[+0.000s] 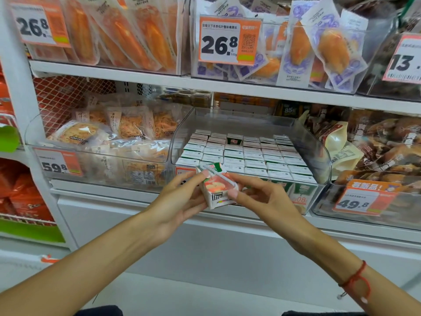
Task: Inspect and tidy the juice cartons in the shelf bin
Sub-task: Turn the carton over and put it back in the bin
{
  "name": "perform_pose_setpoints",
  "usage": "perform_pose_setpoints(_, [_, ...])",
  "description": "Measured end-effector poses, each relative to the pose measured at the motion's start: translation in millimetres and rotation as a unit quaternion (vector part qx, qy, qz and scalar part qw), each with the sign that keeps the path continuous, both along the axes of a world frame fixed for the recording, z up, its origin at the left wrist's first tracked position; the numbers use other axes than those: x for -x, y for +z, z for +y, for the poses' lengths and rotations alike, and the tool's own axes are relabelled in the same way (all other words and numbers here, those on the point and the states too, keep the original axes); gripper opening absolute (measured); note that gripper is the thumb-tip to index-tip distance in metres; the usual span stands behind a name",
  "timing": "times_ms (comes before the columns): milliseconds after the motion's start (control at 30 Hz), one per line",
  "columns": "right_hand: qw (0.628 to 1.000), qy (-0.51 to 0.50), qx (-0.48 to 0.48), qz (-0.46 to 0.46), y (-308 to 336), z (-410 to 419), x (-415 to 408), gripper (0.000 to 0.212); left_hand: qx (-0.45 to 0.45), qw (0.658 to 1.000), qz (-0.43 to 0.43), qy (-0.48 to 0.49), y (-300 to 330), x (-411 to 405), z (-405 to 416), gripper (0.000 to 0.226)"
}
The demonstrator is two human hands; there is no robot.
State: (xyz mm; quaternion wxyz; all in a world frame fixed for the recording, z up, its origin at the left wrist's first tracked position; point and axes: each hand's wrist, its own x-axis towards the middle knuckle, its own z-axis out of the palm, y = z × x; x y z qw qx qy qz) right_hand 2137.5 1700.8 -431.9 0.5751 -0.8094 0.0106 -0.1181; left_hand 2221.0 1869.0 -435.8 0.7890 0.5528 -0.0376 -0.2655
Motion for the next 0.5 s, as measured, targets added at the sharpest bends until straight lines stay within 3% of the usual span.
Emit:
perform_pose_setpoints(100, [1.000,-0.016,-0.013,0.000,-1,0,-2,0.039,-0.027,0.996,0.070,-0.056,0,0,3,0.042])
perform_pose_setpoints(267, [0.999,-0.033,-0.029,0.013,-4,-2,-5,0.043,-0.048,0.989,0.090,-0.103,-4,-1,5,0.040])
perform_pose_setpoints(367, [0.996,-0.026,-0.061,0.052,-3,-7,-7,0.048,-0.033,0.996,0.015,-0.086,-4,-2,4,0.036])
perform_pose_setpoints(500, [0.994,-0.008,-0.086,0.068,-2,-15,-7,0.043,-0.051,0.978,-0.192,-0.068,-3,-1,2,0.042])
